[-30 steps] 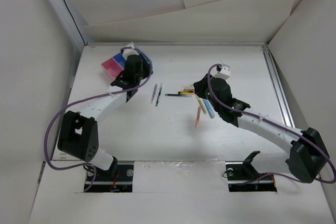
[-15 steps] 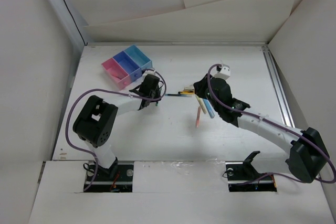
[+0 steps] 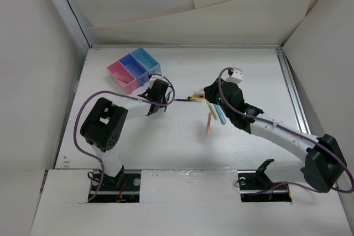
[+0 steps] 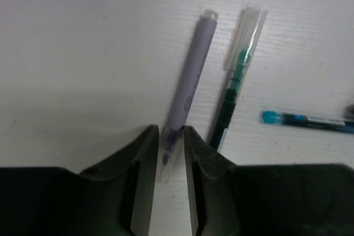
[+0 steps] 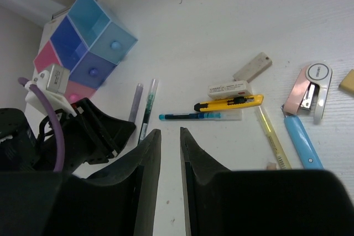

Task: Sort the stationery into containers
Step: Pick up the pen from the center of the board, then place the pen in the storage box, then pick up the pen from the center of the board, then place the pen in the storage box, then pick up the pen from the center of the board, then place the pen in the storage box.

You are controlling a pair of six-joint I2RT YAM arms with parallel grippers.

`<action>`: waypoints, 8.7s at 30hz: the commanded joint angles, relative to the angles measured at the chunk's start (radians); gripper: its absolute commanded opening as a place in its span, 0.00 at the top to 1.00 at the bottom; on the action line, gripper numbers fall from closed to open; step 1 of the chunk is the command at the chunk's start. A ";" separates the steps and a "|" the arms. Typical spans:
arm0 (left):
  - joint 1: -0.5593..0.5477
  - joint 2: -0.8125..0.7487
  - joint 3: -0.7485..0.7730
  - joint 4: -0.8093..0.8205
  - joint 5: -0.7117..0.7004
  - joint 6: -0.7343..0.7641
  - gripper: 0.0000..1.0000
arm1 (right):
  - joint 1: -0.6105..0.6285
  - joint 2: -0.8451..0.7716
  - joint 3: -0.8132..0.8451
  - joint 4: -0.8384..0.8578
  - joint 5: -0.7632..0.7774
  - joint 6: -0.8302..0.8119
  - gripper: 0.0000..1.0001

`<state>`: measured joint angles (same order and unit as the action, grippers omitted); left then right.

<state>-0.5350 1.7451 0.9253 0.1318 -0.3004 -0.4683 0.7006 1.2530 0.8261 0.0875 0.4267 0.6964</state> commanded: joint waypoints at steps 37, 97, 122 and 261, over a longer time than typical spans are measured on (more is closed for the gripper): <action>0.500 -0.026 0.320 -0.090 0.089 -0.313 0.99 | -0.004 0.003 0.054 0.017 -0.020 -0.006 0.74; -0.066 0.033 0.090 -0.130 -0.068 -0.020 1.00 | -0.004 -0.007 0.045 0.017 0.030 -0.015 0.74; 0.526 -0.337 0.073 0.011 0.156 -0.345 1.00 | -0.004 0.002 0.045 0.017 -0.006 -0.006 0.74; 0.593 -0.363 0.029 0.135 0.451 -0.339 0.95 | -0.148 -0.195 -0.068 0.020 -0.022 0.112 0.76</action>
<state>0.0170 1.3537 0.9718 0.2466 0.1238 -0.6743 0.5556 1.0626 0.7143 0.0765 0.4320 0.8158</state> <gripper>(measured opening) 0.086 0.242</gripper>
